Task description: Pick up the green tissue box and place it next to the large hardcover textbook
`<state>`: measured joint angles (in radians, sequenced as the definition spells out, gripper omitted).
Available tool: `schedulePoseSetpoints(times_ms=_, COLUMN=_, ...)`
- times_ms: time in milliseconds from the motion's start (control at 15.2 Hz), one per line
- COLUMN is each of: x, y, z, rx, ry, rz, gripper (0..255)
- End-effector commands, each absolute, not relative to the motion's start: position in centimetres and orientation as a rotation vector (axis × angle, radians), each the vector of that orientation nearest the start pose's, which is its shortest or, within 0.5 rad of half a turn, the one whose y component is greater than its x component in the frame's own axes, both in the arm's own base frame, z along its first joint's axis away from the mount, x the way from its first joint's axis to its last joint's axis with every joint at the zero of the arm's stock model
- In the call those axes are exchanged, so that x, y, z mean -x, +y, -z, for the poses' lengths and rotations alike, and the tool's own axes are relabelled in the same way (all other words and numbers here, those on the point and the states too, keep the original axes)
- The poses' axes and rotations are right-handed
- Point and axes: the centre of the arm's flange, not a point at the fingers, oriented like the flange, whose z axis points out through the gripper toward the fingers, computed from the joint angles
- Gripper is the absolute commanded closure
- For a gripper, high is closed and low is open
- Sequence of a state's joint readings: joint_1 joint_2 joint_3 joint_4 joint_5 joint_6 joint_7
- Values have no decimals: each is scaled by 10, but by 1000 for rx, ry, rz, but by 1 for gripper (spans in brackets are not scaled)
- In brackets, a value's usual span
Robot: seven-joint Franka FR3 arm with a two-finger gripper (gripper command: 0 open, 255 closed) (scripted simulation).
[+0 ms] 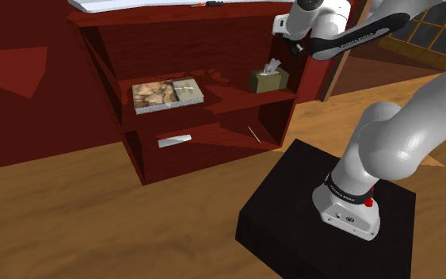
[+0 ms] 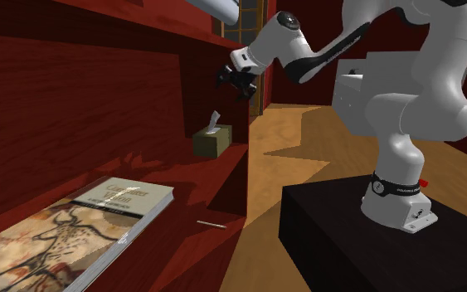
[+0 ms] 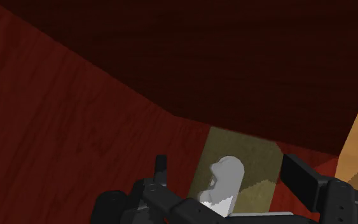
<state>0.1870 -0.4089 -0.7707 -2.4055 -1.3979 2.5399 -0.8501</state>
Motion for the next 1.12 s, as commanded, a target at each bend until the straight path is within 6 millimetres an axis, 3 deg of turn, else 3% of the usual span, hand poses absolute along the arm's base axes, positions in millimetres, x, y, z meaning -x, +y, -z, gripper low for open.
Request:
schedulePoseSetpoints(times_ms=0, x=-396, y=-268, z=-465, rx=-1835, ry=1330, rz=146, gripper=0)
schedulePoseSetpoints(times_ms=66, x=-396, y=-268, z=-465, rx=-1835, ry=1330, rz=146, gripper=0)
schedulePoseSetpoints(times_ms=594, x=-473, y=-237, z=-407, rx=-2014, ry=1383, rz=207, gripper=0)
schedulePoseSetpoints(times_ms=1056, x=-482, y=-259, z=-379, rx=-2014, ry=1383, rz=207, gripper=0)
